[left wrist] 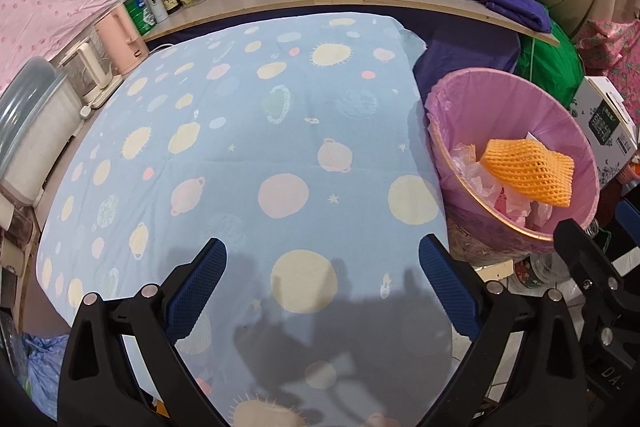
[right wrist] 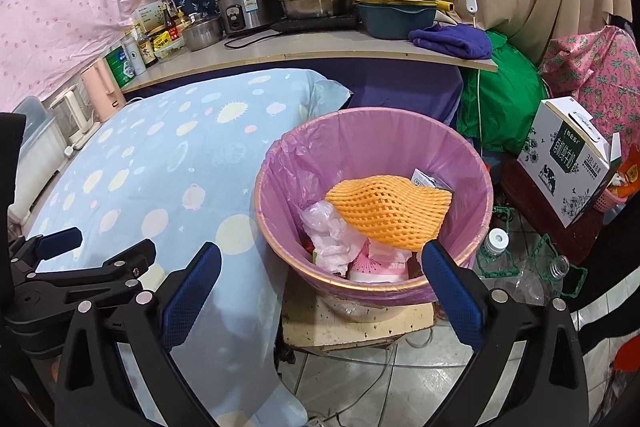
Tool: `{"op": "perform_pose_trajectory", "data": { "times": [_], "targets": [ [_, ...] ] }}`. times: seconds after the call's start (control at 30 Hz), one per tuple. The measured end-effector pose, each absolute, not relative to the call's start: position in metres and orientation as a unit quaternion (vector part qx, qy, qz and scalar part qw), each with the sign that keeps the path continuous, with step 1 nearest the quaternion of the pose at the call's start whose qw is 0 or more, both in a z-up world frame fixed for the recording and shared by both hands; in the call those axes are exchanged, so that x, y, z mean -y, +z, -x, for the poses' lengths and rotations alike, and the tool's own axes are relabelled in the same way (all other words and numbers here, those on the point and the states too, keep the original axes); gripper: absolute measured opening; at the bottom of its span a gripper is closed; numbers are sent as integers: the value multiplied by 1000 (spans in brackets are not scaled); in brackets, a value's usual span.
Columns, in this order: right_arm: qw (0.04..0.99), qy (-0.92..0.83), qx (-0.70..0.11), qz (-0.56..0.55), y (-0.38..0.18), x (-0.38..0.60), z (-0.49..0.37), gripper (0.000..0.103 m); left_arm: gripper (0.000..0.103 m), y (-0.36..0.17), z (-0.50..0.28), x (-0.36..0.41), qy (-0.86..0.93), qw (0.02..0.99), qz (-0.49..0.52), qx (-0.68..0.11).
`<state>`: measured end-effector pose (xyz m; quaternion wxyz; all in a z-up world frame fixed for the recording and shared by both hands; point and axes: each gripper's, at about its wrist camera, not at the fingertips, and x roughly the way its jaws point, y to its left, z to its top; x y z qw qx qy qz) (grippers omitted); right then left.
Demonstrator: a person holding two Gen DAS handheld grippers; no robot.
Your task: Collect trash
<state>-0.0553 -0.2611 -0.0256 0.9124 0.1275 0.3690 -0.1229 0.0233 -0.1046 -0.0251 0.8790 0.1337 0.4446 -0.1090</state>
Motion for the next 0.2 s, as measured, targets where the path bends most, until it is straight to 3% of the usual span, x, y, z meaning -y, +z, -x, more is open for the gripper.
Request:
{"op": "perform_pose_trajectory", "data": {
  "times": [0.2],
  "targets": [
    [911,-124,-370,-131,-29,264,55,97,93,-27,-21,108,-113,878,-140,-444]
  ]
}}
